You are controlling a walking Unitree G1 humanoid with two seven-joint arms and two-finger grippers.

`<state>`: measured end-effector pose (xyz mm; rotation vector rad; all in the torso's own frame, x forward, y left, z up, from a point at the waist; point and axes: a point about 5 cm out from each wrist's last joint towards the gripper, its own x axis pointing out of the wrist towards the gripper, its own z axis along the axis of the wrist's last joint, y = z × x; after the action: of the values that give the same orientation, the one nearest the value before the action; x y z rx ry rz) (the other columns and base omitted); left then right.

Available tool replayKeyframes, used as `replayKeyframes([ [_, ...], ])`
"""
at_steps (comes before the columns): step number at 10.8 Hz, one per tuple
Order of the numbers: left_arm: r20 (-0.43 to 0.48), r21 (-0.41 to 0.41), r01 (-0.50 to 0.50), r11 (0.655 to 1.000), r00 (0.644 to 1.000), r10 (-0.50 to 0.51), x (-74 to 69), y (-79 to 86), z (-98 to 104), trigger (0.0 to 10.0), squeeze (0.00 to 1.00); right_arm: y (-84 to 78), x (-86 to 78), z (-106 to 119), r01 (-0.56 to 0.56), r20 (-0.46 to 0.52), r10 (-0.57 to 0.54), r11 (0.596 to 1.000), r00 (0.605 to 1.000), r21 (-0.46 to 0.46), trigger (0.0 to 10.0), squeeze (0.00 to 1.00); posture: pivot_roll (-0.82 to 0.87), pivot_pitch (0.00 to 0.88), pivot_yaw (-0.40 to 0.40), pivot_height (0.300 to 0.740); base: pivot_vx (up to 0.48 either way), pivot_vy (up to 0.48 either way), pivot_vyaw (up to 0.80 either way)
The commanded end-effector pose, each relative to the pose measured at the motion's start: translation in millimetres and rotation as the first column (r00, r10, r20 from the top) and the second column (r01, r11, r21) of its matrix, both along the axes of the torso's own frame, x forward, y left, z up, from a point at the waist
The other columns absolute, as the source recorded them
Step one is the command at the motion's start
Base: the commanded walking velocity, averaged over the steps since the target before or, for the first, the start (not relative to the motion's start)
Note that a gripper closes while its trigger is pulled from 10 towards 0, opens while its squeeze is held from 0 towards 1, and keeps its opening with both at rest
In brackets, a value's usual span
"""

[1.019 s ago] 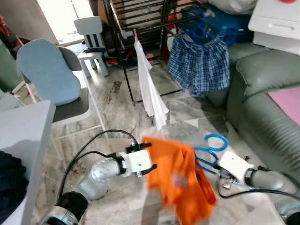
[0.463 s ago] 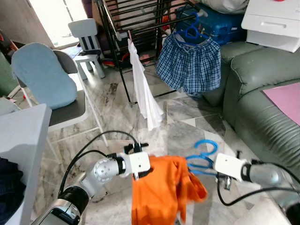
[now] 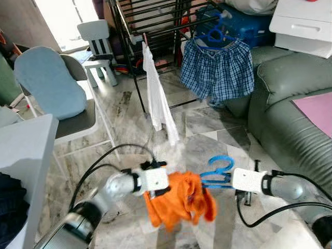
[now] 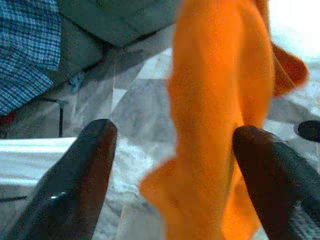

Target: Hang hanger

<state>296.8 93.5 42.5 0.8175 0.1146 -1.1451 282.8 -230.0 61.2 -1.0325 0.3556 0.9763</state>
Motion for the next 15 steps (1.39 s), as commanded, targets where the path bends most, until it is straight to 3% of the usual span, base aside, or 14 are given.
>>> replayKeyframes([
  [1, -0.014, 0.011, 0.001, 1.000, 1.000, -0.001, 1.2, 5.0, 0, 0.0, 0.00, 9.5, 6.6, 6, -0.041, 0.048, 0.040, 0.999, 0.998, 0.009, 10.0, 0.00, -0.25, 0.000, 0.149, 0.740, 0.000, 0.000, 0.00],
  [3, -0.057, 0.017, 0.014, 1.000, 0.998, -0.013, 1.9, 0.5, -2, 0.0, 0.00, 19.2, 13.5, 8, -0.072, 0.075, 0.072, 0.997, 0.995, -0.002, 10.0, 0.00, -0.25, 0.000, 0.145, 0.740, 0.000, 0.000, 0.00],
  [9, -0.126, 0.077, 0.001, 0.997, 0.992, 0.009, -1.5, 10.3, -12, 0.0, 0.00, 18.1, 19.3, 12, -0.085, 0.098, 0.087, 0.996, 0.991, -0.018, 10.0, 0.00, -0.26, 0.000, 0.134, 0.740, 0.000, 0.000, 0.00],
  [15, -0.143, 0.075, -0.002, 0.997, 0.990, 0.013, 0.1, 9.4, -12, 0.0, 0.00, 19.2, 20.0, 10, -0.087, 0.107, 0.089, 0.996, 0.990, -0.021, 10.0, 0.00, -0.26, 0.000, 0.139, 0.740, 0.000, 0.000, 0.00],
])
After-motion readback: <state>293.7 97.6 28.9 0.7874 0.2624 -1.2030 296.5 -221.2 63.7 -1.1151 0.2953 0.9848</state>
